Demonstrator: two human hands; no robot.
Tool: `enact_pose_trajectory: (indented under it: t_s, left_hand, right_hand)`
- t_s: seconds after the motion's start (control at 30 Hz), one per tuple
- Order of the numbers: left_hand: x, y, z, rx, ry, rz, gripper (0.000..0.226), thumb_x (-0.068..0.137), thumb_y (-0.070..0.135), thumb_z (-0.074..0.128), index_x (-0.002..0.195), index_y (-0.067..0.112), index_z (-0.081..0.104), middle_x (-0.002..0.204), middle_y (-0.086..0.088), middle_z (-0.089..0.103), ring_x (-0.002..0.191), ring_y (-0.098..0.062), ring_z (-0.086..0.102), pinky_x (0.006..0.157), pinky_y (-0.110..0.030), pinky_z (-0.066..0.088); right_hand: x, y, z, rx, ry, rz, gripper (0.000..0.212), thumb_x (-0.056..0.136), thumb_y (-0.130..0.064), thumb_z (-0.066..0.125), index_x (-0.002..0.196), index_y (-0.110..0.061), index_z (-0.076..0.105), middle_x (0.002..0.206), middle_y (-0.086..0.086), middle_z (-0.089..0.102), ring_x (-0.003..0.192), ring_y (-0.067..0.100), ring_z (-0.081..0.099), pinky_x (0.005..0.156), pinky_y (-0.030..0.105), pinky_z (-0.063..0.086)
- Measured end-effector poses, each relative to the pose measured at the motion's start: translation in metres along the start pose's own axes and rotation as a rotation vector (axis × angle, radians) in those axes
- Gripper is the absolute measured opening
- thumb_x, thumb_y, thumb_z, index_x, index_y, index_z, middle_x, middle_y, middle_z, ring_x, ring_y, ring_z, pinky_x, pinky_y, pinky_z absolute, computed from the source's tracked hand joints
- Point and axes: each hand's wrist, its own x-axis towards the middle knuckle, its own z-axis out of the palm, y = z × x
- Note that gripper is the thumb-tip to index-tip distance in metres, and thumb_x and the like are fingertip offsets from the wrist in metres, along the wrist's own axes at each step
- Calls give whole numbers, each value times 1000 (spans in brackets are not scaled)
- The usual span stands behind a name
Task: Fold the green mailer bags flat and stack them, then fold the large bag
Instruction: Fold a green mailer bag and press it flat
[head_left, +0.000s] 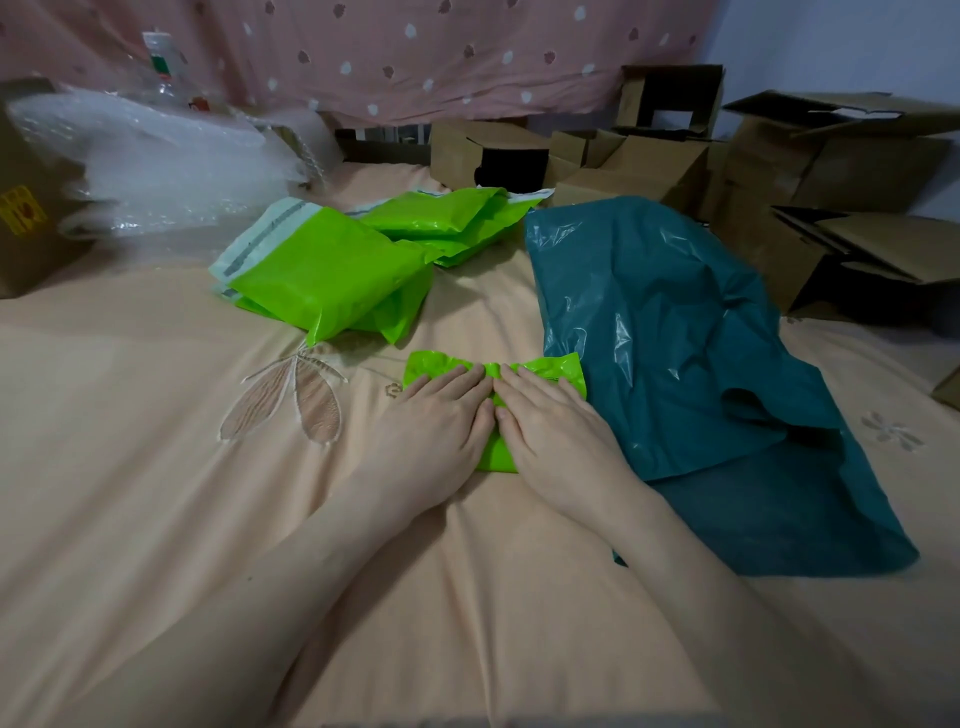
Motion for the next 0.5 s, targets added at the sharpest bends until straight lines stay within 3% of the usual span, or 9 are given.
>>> enact_pose_trajectory:
  t_s: [0.13,0.27,0.43,0.5]
  left_hand:
    - [-2,0,0,-2,0,0,77,82,47,-7,145,24,32,153,7,28,142,-9,22,115,-30,16]
    - [-7,1,-1,-27,31,-51,75,84,51,-3,147,22,25,154,6,26,142,-10,21,115,-33,16]
    - [-7,-8,-1,-7,28,-24,74,91,49,0,139,11,42,146,-6,41,136,-21,38,110,-43,31]
    - [-7,-8,-2,5,11,-25,77,85,47,0,141,12,39,149,-5,37,137,-20,35,112,-40,28]
  right_hand:
    - [0,0,5,12,7,5,51,100,-36,17,147,-20,27,157,-7,21,145,5,11,117,32,5]
    - [-2,0,6,44,63,15,70,88,-46,2,147,-19,28,157,-7,20,145,5,12,117,33,6]
    - [-1,-5,5,21,107,-18,71,87,-46,3,146,-17,32,155,-5,26,144,8,17,117,40,7]
    - [-1,-7,4,5,65,-23,67,90,-44,4,146,-17,32,155,-6,27,144,7,17,118,38,5]
